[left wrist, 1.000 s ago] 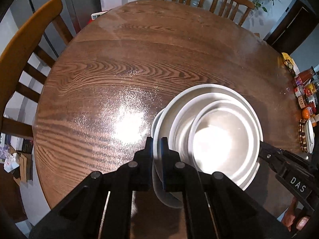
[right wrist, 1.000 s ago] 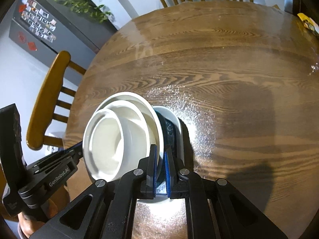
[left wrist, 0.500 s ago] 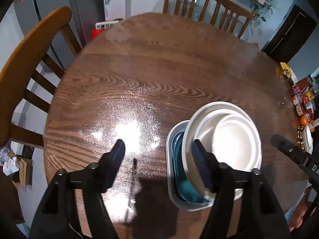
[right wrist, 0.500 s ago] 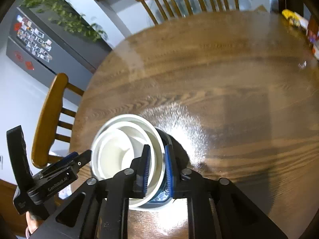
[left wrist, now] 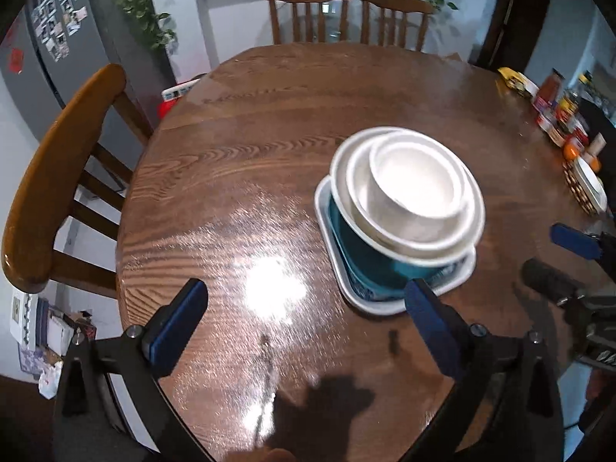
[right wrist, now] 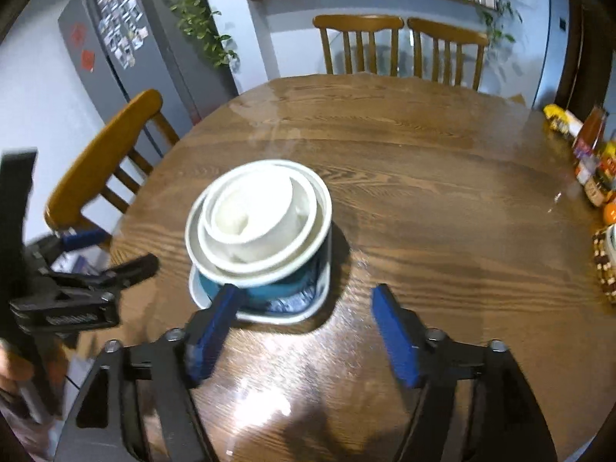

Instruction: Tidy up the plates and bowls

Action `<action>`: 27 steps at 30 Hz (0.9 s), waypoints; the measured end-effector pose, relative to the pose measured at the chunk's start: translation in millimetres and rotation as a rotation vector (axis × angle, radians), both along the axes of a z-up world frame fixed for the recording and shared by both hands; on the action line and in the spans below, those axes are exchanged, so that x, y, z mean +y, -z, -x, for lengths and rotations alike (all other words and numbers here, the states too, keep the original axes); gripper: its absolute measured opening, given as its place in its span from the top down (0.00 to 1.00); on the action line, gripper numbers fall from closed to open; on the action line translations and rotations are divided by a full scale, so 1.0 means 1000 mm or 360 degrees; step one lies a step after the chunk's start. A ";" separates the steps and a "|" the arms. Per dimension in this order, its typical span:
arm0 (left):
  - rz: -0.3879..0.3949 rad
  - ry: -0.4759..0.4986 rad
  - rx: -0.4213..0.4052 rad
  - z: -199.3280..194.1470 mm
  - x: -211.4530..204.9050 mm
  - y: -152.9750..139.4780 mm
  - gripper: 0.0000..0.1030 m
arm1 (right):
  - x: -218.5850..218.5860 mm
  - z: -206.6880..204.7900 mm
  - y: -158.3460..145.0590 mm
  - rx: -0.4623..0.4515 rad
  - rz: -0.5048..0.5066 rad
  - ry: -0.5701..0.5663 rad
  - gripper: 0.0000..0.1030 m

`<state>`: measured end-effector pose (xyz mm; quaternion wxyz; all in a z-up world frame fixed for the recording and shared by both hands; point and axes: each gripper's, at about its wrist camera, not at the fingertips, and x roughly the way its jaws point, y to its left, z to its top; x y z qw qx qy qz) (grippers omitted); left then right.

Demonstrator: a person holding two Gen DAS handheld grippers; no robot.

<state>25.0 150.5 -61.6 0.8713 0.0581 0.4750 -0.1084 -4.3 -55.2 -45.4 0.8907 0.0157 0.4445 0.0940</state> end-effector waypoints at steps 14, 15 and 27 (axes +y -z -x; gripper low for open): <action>-0.0005 0.0063 0.0002 0.020 -0.001 0.007 0.01 | 0.015 0.023 -0.003 -0.0079 0.0054 -0.0101 0.24; -0.0013 0.0065 -0.0001 0.022 -0.002 0.008 0.01 | 0.015 0.022 -0.003 -0.0078 0.0053 -0.0098 0.24; -0.0054 0.0102 -0.0003 0.030 -0.007 0.010 0.01 | 0.020 0.019 -0.001 -0.0049 0.0050 -0.0123 0.24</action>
